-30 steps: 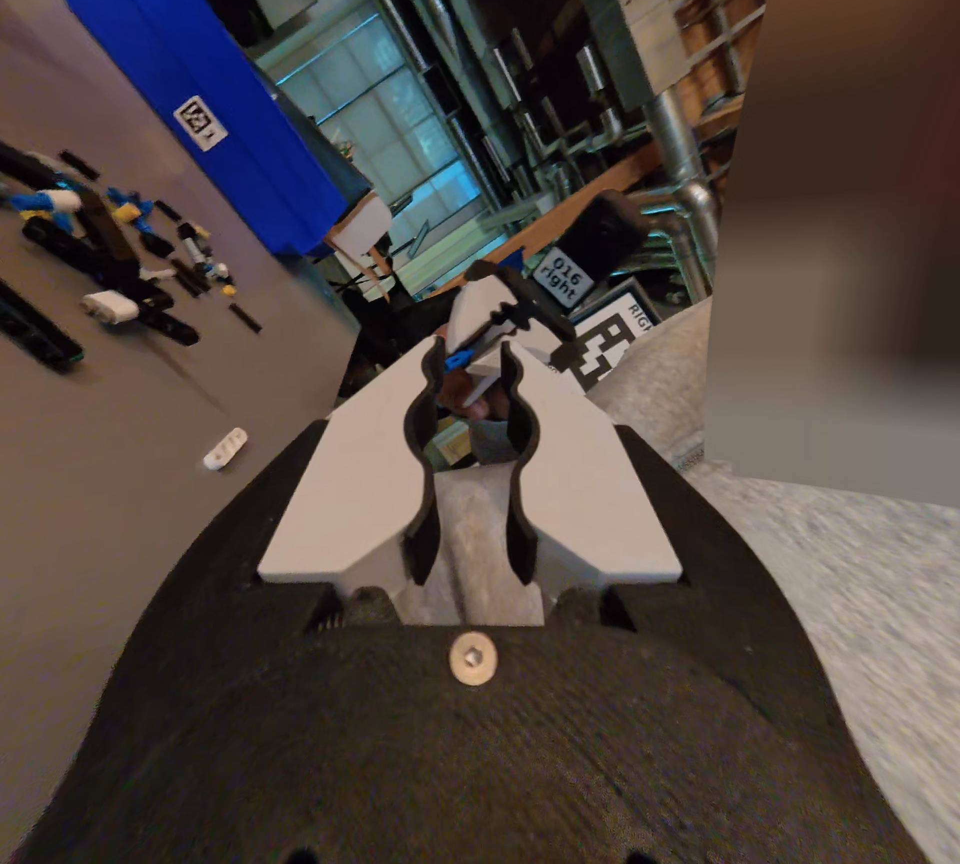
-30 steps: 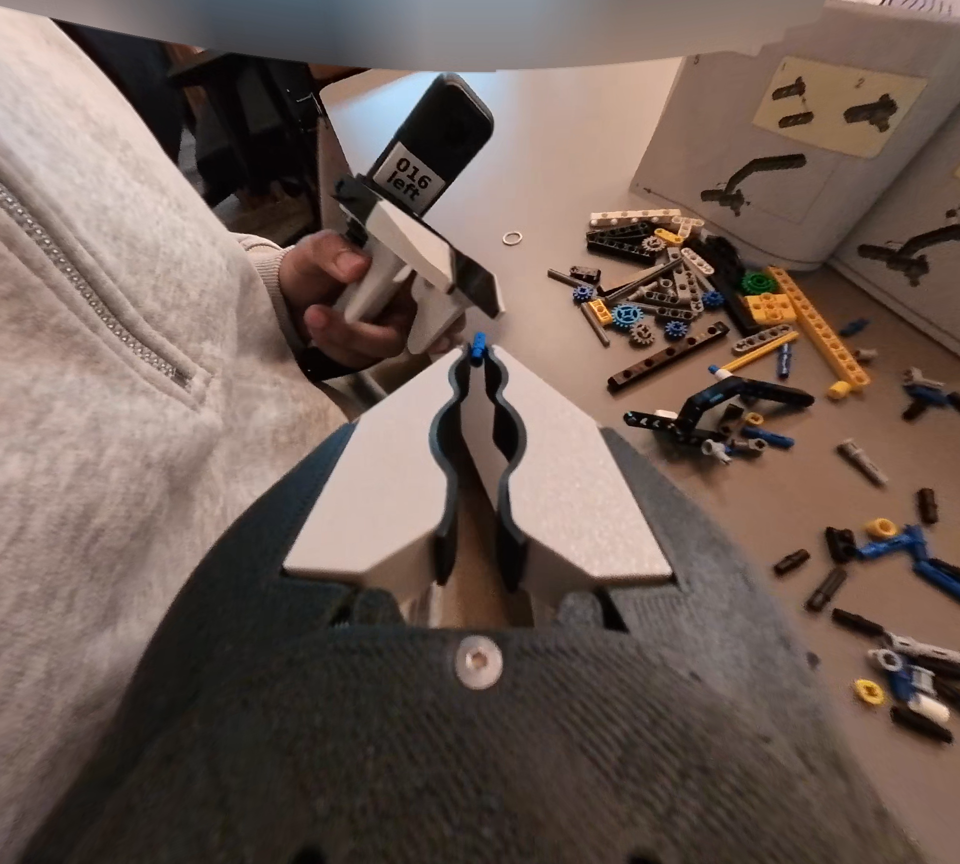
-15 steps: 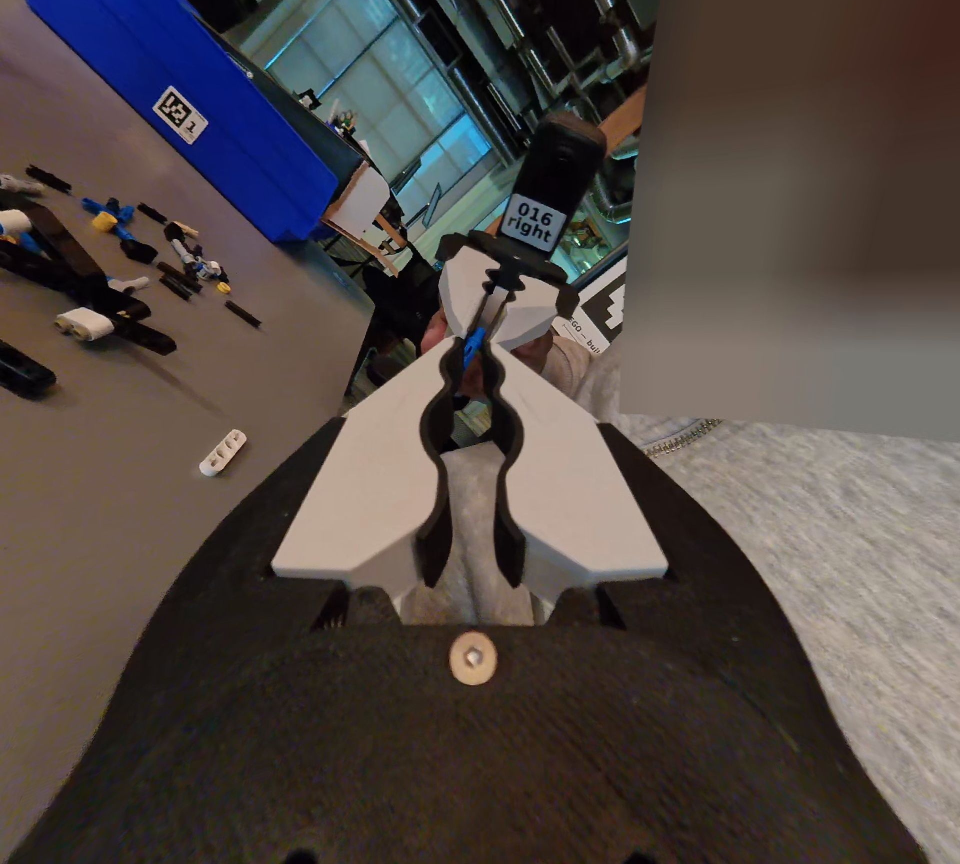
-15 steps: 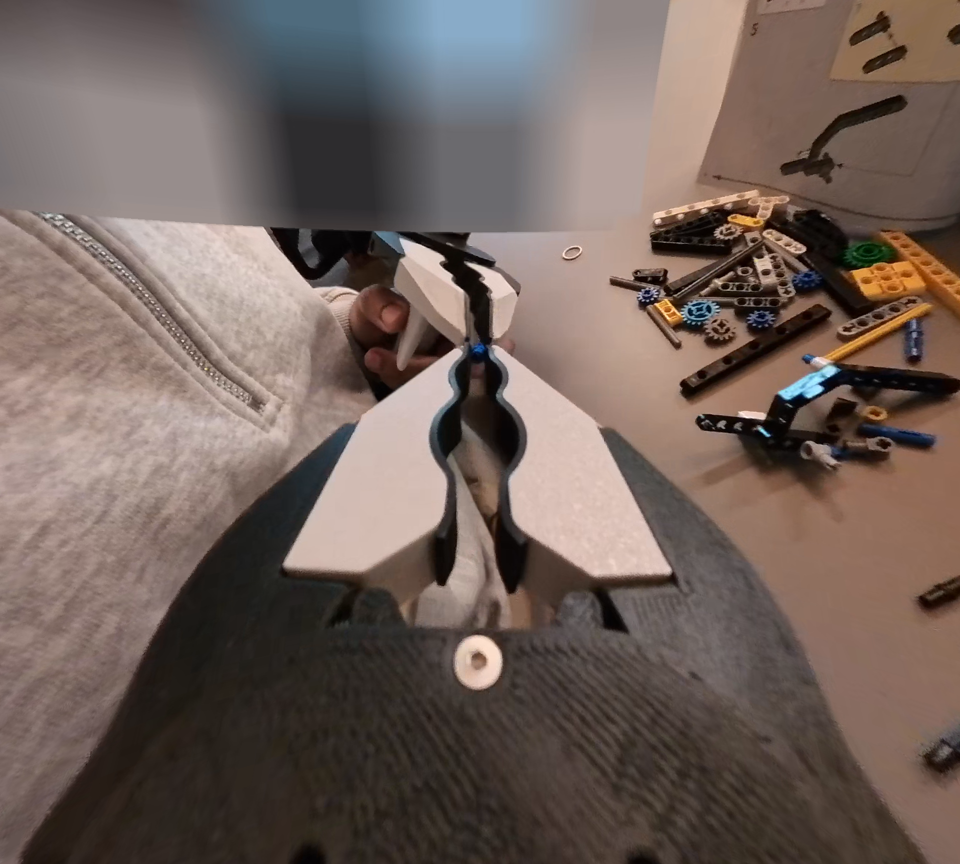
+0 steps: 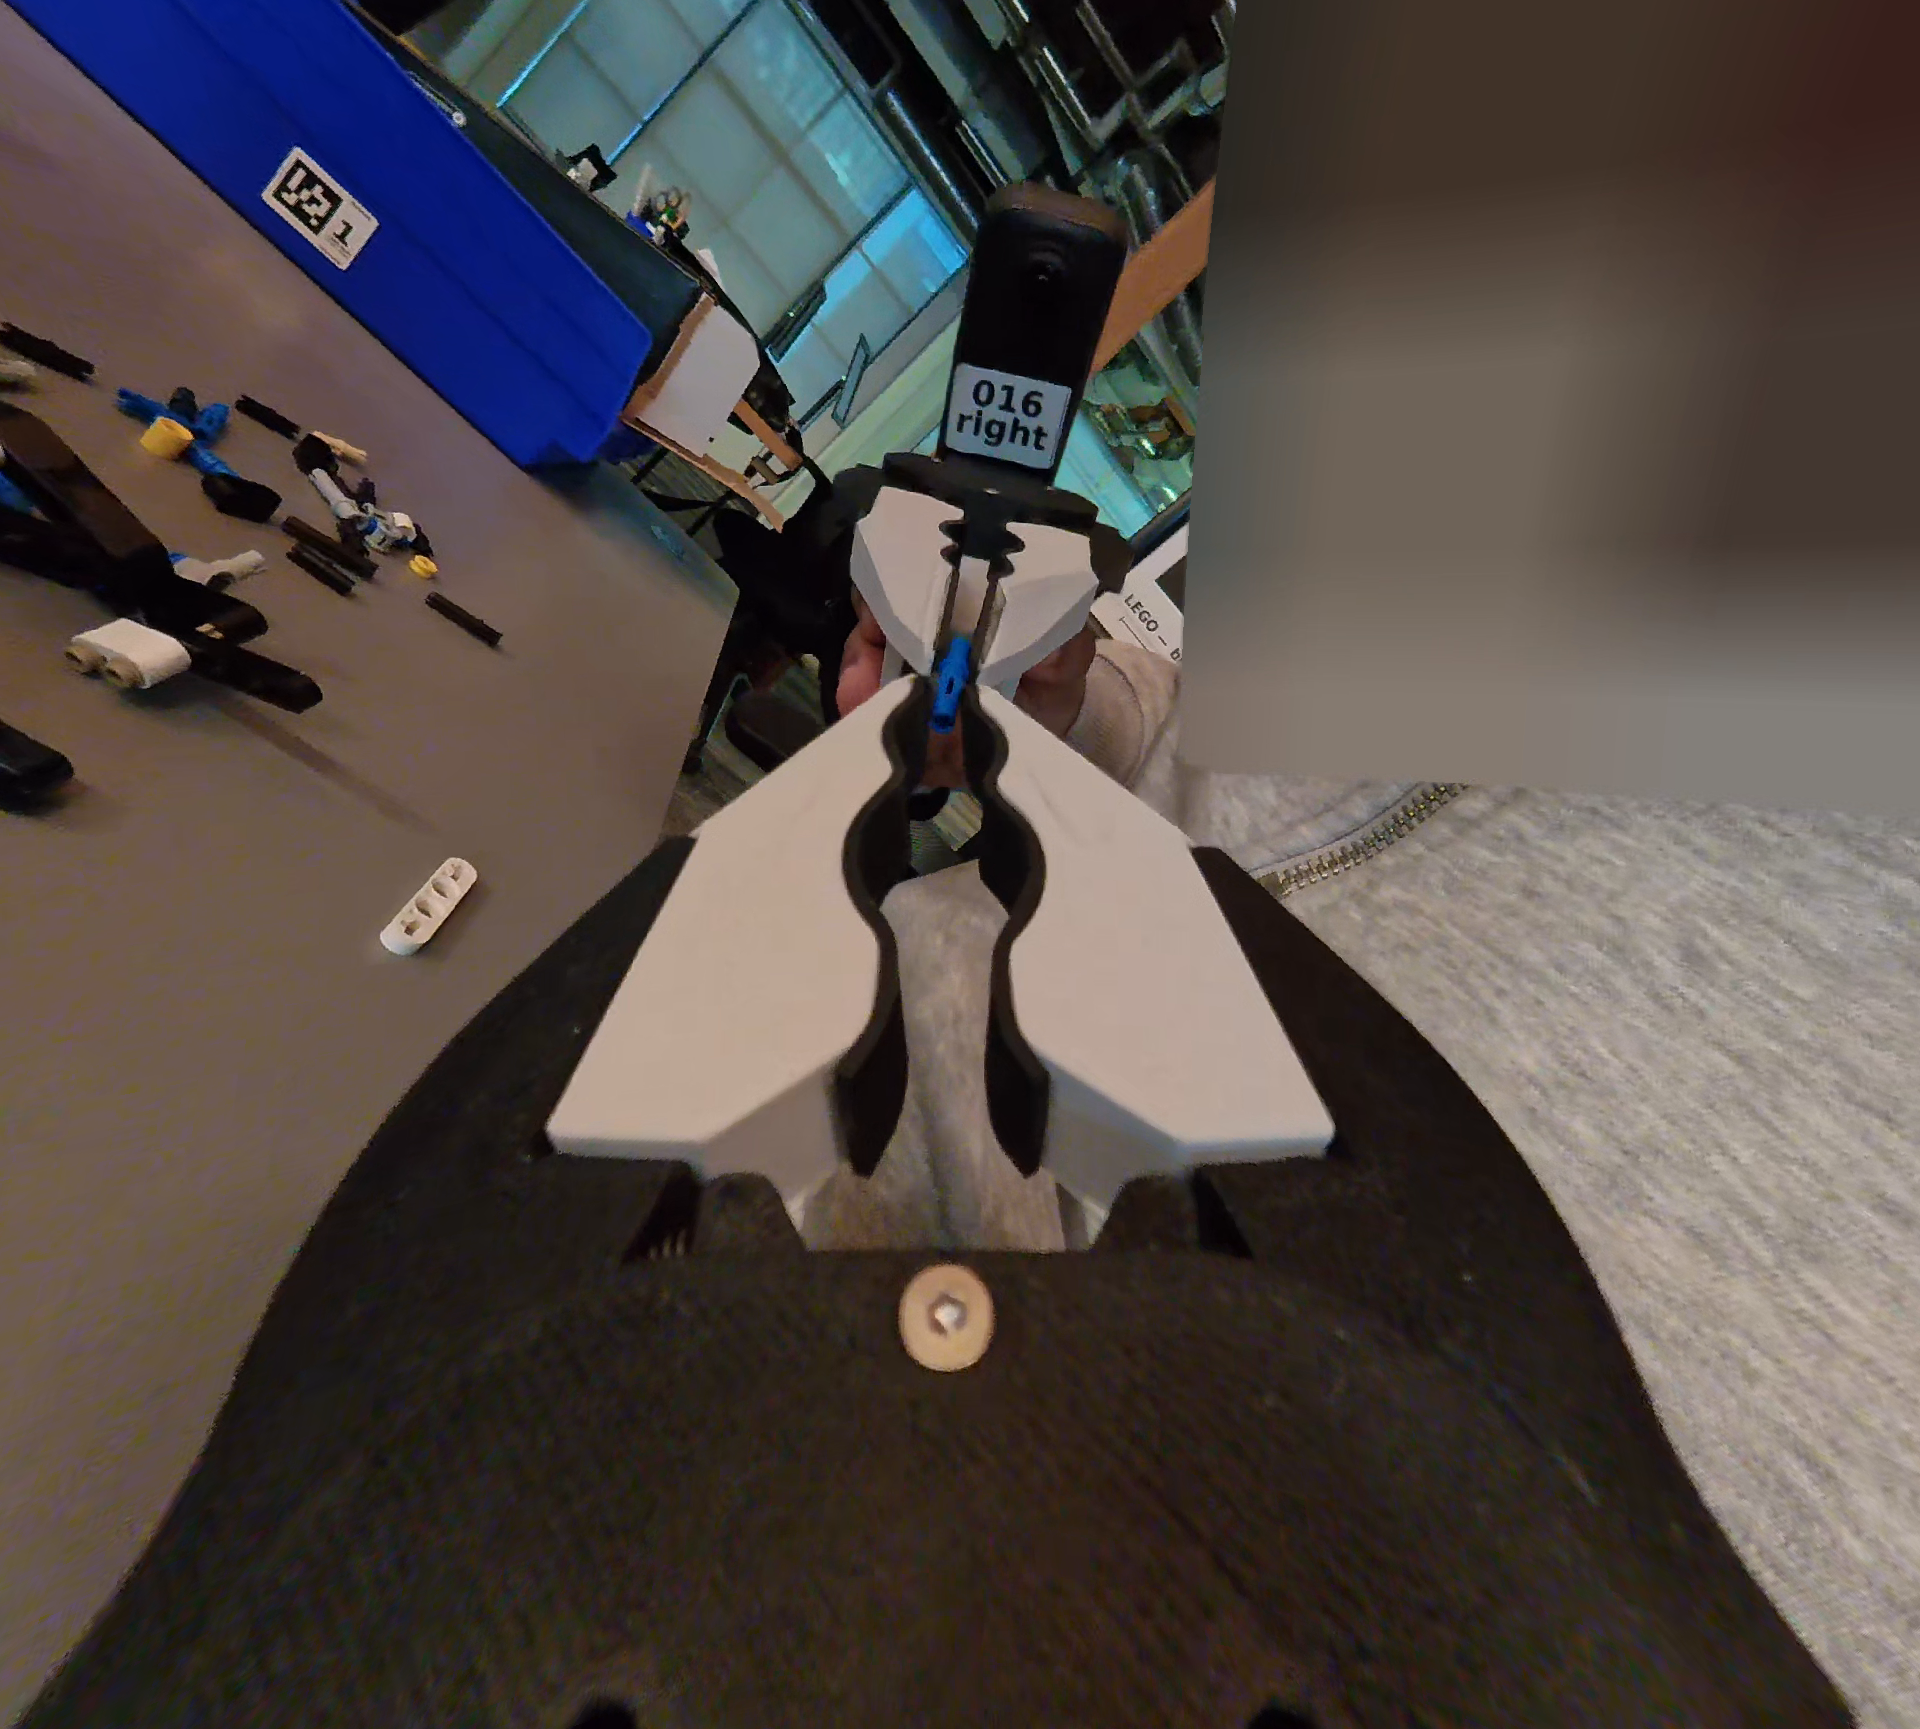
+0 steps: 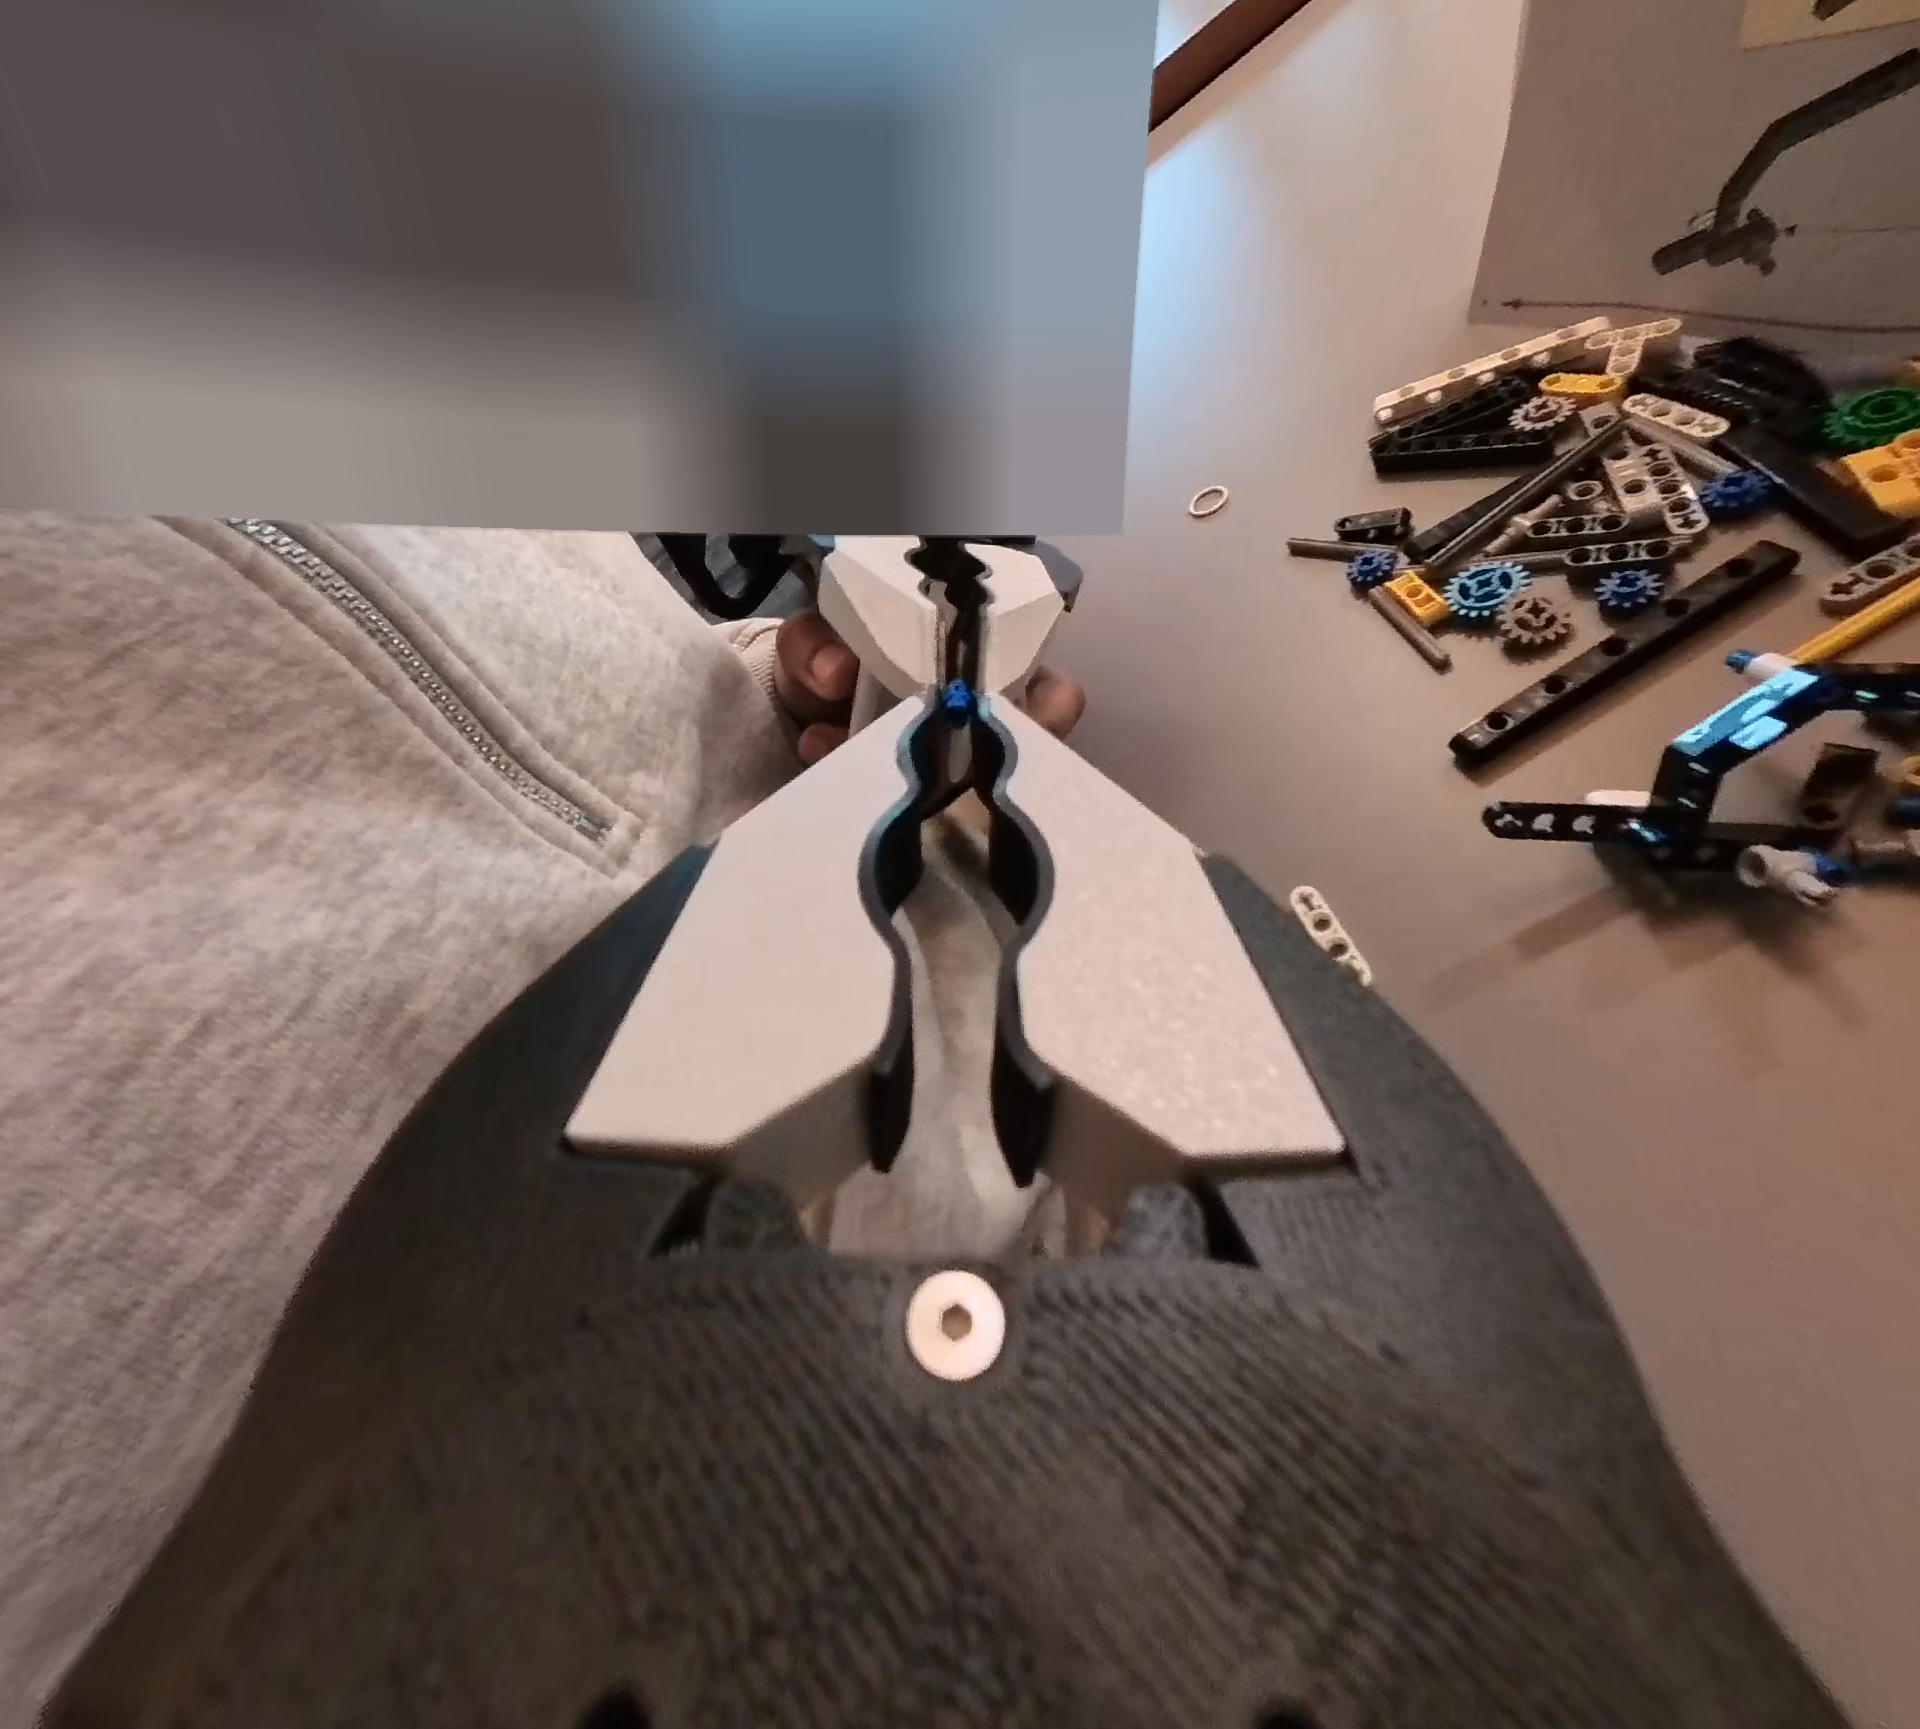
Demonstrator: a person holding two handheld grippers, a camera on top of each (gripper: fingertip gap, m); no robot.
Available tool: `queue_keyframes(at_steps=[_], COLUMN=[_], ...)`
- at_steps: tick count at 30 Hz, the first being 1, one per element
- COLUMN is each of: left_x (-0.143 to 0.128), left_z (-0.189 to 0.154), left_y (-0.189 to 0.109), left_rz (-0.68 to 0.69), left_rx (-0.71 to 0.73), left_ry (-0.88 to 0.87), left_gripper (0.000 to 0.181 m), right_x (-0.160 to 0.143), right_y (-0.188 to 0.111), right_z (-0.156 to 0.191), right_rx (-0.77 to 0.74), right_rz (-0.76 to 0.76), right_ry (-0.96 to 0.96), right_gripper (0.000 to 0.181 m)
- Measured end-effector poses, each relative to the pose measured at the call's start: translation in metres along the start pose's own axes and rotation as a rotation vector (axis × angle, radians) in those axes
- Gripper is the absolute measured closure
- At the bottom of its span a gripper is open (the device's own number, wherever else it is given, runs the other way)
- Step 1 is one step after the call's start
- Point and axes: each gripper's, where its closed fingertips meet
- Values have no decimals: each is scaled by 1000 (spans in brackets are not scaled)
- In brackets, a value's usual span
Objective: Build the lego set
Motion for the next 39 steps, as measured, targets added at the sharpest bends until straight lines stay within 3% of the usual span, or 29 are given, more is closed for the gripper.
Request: queue_keyframes(at_steps=[31, 33, 36, 39], left_x=[-6, 0, 8, -2], left_z=[-2, 5, 27, 51], left_y=[2, 0, -7, -9], left_rz=[45, 18, -18, 83], left_rx=[-14, 38, 206, 412], left_ry=[-3, -17, 5, 120], left_gripper=[178, 161, 151, 142], right_x=[-7, -5, -10, -32], right_y=[5, 3, -5, -9], right_z=[-4, -13, -44, -71], right_rx=[24, -20, -176, -317], right_rz=[152, 160, 230, 401], right_ry=[-130, -107, -67, -79], right_gripper=[178, 179, 179, 178])
Point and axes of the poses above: each gripper's, where its closed fingertips meet, y out along the fingers, x out of its top, z = x × y across the jaws, and after that the axes turned 2 degrees about z, right-handed
